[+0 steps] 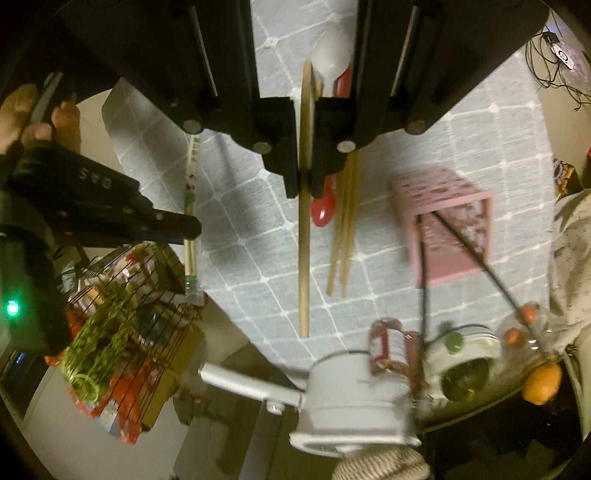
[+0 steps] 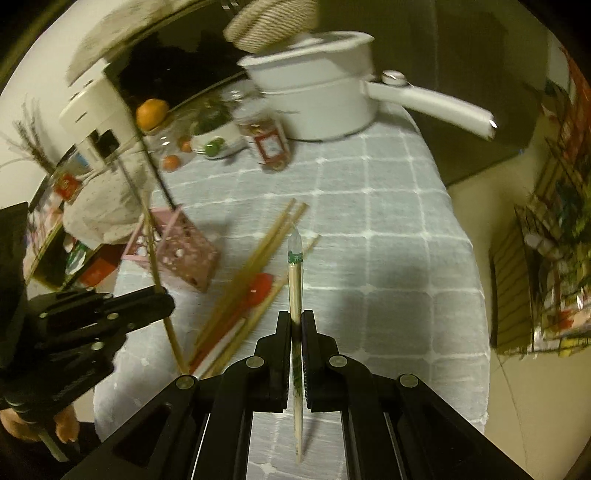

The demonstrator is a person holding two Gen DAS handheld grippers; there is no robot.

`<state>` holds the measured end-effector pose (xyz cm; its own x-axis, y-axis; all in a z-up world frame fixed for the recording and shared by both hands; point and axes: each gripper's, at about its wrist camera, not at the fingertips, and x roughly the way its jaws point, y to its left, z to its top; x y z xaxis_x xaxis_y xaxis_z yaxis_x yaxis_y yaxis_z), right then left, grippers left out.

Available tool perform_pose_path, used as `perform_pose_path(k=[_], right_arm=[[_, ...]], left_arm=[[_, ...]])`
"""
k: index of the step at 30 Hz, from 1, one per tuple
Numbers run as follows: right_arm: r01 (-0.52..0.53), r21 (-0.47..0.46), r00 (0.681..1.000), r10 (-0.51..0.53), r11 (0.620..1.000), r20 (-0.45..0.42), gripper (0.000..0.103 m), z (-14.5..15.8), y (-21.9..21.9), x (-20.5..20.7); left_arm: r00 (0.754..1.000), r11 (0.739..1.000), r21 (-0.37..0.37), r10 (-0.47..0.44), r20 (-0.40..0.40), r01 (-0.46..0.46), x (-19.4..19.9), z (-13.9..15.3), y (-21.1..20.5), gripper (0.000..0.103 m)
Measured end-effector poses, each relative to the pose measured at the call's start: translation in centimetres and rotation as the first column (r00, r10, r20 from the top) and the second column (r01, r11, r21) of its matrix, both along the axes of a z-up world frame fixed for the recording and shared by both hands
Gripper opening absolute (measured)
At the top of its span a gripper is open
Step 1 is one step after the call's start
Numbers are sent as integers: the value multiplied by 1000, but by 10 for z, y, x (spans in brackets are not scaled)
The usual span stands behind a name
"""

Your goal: Organize utensils

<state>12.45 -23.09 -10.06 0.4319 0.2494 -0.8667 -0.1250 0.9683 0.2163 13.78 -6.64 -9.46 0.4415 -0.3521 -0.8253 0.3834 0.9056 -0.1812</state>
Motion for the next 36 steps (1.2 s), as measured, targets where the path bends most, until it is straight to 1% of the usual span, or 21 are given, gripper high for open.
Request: perform_pose_path(k=[3, 6, 9, 11, 17, 19, 24, 27, 30, 33, 35, 36], right_arm=[[-21, -7, 999, 21, 1000, 37, 5, 7, 12, -2], [-27, -12, 997, 28, 1000, 72, 5, 15, 19, -3], [-21, -15, 993, 22, 1000, 119, 5, 25, 25, -5], [-16, -11, 990, 18, 1000, 143, 5, 30, 28, -5], [-9, -7, 985, 10, 1000, 173, 5, 36, 36, -2], [-8, -10, 984, 9, 1000, 176, 5, 36, 38, -1], [-4, -14, 985, 7, 1000, 170, 5, 32, 40, 0], [3, -10, 985, -1, 1000, 172, 5, 33, 39, 0], [8, -3, 982, -8, 1000, 186, 5, 37, 38, -2], [10, -6, 978, -9, 1000, 211, 5, 42, 38, -4], [8, -4, 975, -7, 1000, 224, 5, 45, 38, -5], [9, -3, 974, -8, 1000, 228, 5, 46, 38, -6]], left_arm=[[999, 999, -34, 20, 44, -18, -11, 13, 16, 7], [989, 997, -63, 58, 134, -50, -25, 28, 36, 7], [984, 989, -117, 102, 145, -85, -27, 38, 55, 7], [977, 984, -145, 125, 176, -100, -27, 47, 62, 7], [934, 958, -248, 215, 286, -144, -29, 73, 91, 7], [912, 947, -278, 251, 324, -162, -29, 78, 99, 7], [862, 924, -321, 329, 385, -209, -24, 82, 111, 7], [829, 903, -359, 381, 410, -238, -17, 79, 119, 7], [807, 888, -382, 414, 421, -257, -11, 72, 123, 7], [793, 884, -383, 428, 433, -268, -6, 65, 123, 7], [788, 891, -369, 420, 450, -265, -4, 59, 120, 7], [787, 900, -350, 409, 463, -261, -2, 56, 117, 7]])
